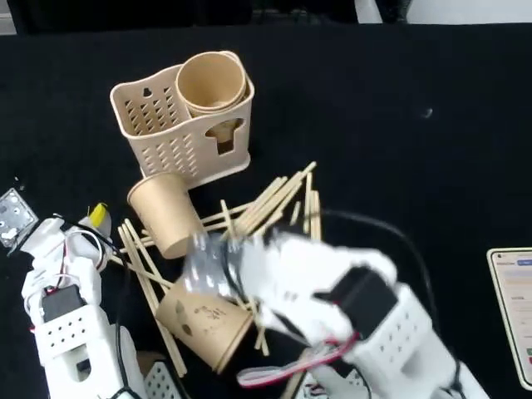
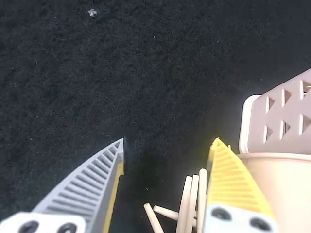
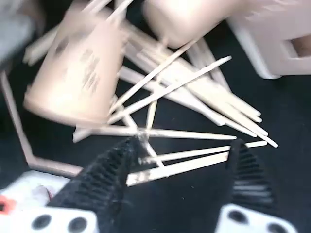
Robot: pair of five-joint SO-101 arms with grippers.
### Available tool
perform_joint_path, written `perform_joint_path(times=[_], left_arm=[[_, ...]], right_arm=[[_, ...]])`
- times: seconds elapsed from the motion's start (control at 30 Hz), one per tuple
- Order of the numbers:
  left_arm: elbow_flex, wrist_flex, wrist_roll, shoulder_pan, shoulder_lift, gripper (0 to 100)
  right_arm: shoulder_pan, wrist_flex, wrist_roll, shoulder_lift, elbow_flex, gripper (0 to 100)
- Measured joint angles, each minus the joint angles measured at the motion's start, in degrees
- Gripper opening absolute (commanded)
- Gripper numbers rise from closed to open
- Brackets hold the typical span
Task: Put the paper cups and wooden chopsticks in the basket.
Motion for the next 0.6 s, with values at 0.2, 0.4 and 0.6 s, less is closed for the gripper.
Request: perform_joint_path(times=[0.2, 0.4, 0.6], left_arm=[[0.0, 0.0, 0.0, 0.0, 0.0, 28], [0.0, 0.0, 0.0, 0.0, 0.0, 28], [0.0, -2.37, 0.0, 0.0, 0.0, 28]], right_arm=[[-3.43, -1.85, 4.04, -11.69, 15.56, 29.7], [-10.46, -2.64, 5.45, -14.07, 18.2, 29.7], [-14.24, -3.69, 8.79, -13.98, 21.36, 29.7]])
